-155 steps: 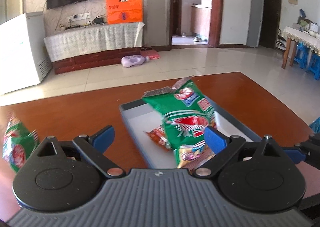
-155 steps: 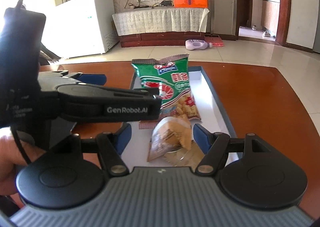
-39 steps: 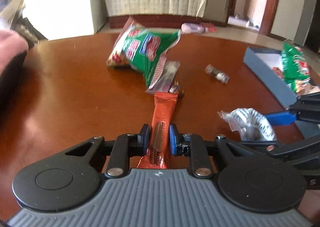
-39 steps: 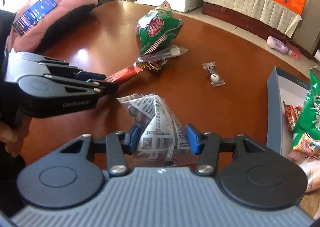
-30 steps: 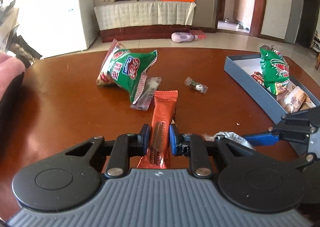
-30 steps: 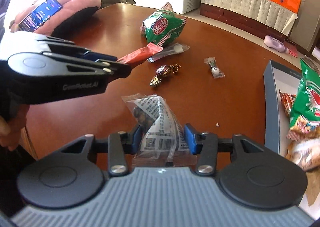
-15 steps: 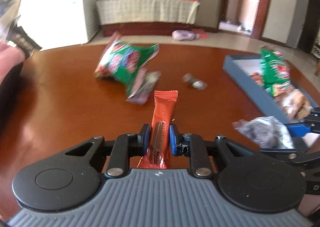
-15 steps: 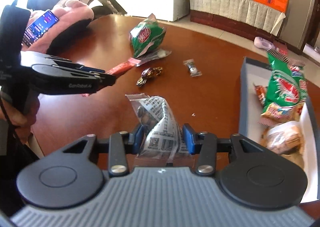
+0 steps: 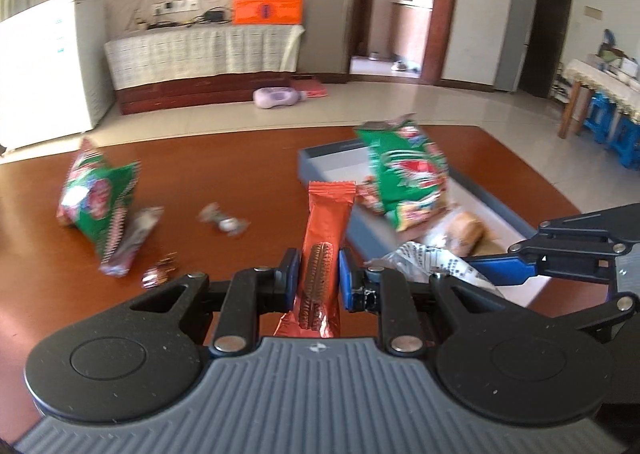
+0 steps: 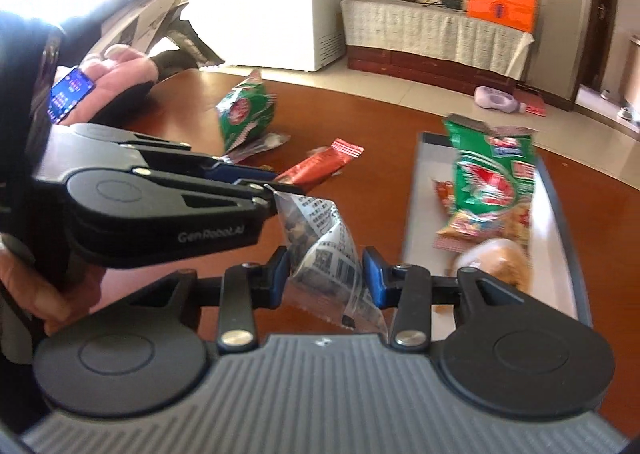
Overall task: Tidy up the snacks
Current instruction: 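Carry orange-red bar in left gripper while right carries clear packet over box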
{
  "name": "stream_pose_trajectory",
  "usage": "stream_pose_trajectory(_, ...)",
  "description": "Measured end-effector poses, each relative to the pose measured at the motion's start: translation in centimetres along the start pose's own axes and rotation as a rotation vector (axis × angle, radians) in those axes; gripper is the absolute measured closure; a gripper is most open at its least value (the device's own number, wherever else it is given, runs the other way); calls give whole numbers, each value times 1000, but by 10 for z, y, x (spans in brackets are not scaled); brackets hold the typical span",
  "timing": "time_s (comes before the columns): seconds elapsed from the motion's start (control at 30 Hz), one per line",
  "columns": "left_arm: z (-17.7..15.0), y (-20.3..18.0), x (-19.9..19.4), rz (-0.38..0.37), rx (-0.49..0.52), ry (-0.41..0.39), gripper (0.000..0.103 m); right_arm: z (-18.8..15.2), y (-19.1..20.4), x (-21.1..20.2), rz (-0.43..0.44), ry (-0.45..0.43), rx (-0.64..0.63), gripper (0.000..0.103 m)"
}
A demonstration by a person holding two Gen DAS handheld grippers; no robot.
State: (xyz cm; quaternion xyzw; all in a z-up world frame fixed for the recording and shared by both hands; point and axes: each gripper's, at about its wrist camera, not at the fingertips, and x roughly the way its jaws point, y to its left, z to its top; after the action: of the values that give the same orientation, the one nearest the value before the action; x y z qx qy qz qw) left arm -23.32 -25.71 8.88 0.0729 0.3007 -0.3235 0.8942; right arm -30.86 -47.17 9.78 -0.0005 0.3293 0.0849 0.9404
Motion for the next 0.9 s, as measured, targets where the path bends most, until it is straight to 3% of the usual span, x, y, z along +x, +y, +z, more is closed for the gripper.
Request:
stream_pose_trajectory(0.5,8,-70,33,-105,61,17,78,-30,-66,-32,-116,-5,101,63)
stream_pose_trajectory(0.9,8,-85,49,-112,80,34,78,-30,-88,-33,-130,-29,153,64)
